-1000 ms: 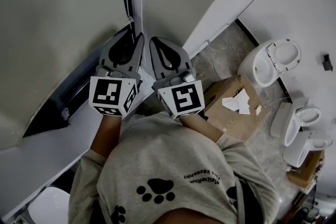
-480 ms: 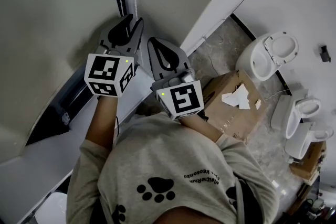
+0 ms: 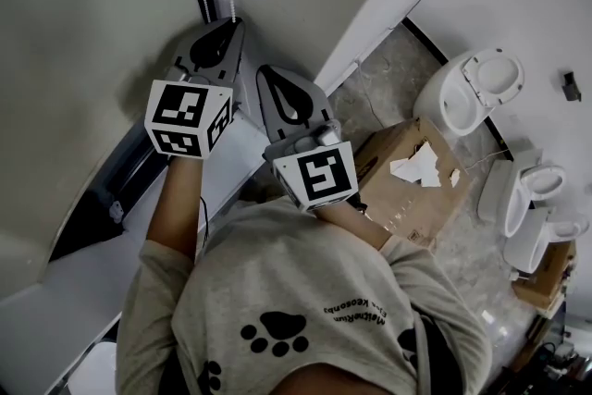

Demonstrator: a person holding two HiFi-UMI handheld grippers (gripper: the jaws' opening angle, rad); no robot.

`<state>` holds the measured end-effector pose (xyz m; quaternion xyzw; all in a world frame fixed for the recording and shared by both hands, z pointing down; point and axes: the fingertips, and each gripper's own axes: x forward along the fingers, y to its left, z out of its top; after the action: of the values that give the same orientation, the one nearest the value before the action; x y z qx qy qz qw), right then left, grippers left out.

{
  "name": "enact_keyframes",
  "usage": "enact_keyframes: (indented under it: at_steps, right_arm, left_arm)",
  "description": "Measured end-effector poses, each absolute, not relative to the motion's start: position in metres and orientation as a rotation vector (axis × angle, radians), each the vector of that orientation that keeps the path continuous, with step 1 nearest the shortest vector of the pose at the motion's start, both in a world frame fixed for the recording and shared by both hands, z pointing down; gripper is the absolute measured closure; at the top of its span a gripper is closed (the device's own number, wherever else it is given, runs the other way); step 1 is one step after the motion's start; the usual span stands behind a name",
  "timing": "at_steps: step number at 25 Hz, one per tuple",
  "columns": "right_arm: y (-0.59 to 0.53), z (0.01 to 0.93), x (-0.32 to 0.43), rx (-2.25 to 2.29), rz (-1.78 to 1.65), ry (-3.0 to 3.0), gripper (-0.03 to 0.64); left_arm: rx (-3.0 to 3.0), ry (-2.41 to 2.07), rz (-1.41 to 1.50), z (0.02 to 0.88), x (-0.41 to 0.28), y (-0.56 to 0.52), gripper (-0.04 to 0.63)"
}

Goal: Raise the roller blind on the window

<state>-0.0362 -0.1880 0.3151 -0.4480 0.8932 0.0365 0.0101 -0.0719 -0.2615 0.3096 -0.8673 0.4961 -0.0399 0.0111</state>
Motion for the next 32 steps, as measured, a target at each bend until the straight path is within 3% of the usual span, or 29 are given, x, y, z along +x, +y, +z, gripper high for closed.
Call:
enact_keyframes:
  at_steps: [11, 15, 25, 32]
  right_arm:
    - [-0.181, 0.277, -0.053, -1.176, 0.147, 2.859, 0.601]
    - [-0.187, 0.253, -0.063, -1.153, 0.215, 2.884, 0.528]
    - [-0.206, 0.205, -0.088, -1.083, 0.298, 2.894, 0.536]
    - [-0.211, 0.193, -0.086, -1.047, 0.309, 2.918, 0.600]
  left_arm:
    - [-2.821, 1.475, -0.072, 0.324, -0.066, -0.228, 0.586]
    - [-2.822, 1.468, -0.055, 0.322, -0.068, -0.219, 0.586]
    - [-2.838, 1.450, -0.041, 0.319, -0.071, -0.209, 0.586]
    - [-2.836, 1.436, -0.063, 0.322, -0.061, -0.206, 0.586]
